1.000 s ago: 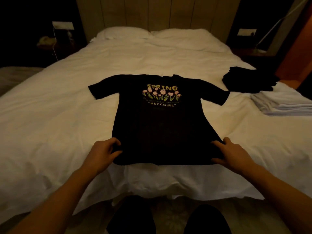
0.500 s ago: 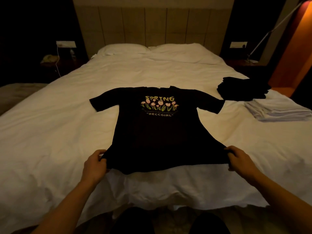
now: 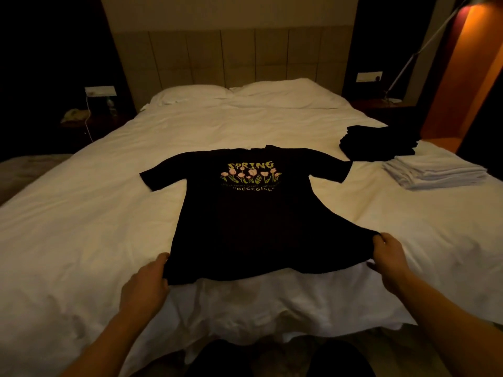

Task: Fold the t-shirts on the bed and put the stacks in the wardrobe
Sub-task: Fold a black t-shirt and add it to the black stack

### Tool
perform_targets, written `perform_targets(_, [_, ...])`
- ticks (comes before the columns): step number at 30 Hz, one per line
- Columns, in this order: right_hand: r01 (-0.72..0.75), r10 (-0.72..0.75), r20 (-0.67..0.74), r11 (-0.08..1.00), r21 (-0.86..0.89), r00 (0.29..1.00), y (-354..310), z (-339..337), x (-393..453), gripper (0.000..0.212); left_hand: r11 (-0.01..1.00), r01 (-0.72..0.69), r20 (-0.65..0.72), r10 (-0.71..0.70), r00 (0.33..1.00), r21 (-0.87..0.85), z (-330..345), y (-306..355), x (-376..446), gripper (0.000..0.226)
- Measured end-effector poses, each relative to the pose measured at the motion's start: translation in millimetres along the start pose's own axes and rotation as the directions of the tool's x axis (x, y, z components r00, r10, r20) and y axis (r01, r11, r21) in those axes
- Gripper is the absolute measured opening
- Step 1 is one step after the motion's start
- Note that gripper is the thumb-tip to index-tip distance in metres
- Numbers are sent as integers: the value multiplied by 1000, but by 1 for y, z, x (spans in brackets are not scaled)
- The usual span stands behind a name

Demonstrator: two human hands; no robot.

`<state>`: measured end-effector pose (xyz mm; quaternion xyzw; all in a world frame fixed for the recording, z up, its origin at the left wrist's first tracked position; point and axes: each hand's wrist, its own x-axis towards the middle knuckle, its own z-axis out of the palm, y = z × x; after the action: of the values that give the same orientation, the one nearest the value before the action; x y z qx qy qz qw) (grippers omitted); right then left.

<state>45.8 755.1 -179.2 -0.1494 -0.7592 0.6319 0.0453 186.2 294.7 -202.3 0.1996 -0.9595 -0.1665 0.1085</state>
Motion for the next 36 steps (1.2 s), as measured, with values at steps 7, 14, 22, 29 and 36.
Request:
perform_targets(7, [-205, 172, 286, 975, 89, 943, 26, -15, -10, 26, 924, 113, 77, -91, 993, -366, 10, 3, 0, 28])
perform_targets(14, [-141, 112, 150, 971, 195, 982, 25, -2, -4, 21, 692, 271, 57, -316, 947, -669, 15, 0, 9, 26])
perform_targets(22, [-24, 12, 59, 976, 219, 998, -6, -7, 5, 22, 322, 188, 28, -444, 896, -928, -10, 10, 16, 25])
perform_targets(29, [-15, 18, 80, 999, -44, 997, 30, -18, 2, 28, 520, 311, 89, -408, 909, -796, 3, -19, 4, 24])
perform_targets(36, [-62, 73, -38, 969, 239, 997, 11, -4, 5, 21, 355, 314, 139, -439, 887, -880, -3, -5, 11, 27])
